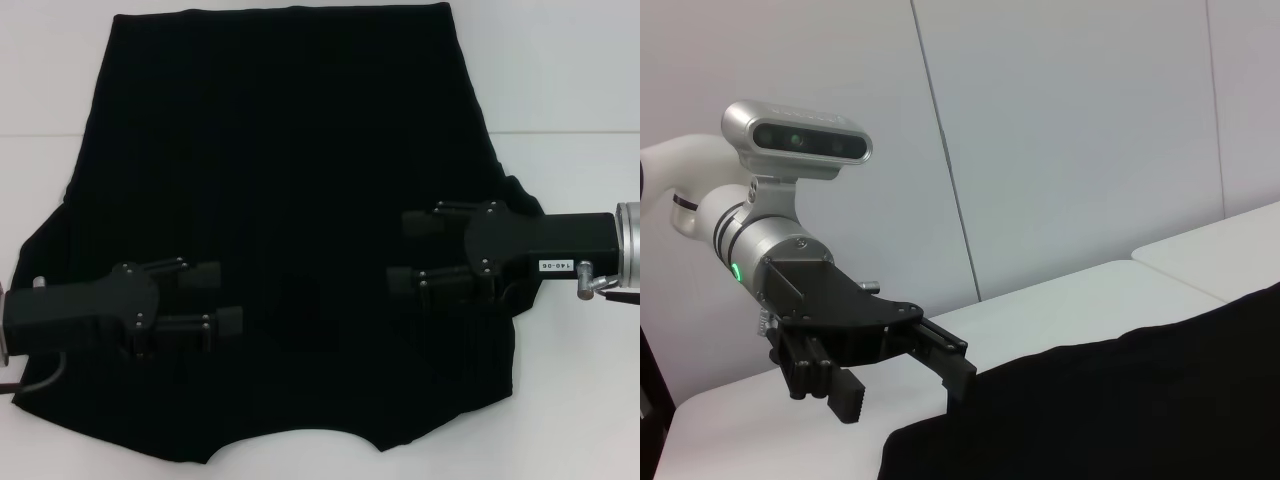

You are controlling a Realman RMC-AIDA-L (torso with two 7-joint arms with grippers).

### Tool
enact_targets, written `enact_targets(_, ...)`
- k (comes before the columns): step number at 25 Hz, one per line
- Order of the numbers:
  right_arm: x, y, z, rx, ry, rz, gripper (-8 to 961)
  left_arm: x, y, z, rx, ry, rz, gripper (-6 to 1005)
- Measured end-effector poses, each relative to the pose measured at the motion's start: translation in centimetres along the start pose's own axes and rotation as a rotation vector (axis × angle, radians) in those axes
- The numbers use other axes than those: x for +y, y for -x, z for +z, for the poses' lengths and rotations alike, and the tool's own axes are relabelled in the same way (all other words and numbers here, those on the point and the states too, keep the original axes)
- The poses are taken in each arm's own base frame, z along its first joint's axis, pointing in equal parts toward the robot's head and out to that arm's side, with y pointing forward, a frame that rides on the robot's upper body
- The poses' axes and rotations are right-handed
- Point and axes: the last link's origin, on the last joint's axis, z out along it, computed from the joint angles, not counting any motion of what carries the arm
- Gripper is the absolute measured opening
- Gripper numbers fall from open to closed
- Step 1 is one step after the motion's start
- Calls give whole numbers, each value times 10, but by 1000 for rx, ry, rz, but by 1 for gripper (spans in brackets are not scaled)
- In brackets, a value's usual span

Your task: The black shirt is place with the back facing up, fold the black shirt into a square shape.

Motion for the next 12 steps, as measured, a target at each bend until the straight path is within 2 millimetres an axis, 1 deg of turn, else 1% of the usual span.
enact_targets(12,0,-1,0,0,-4,4,915,0,0,0,2,-1,-8,844)
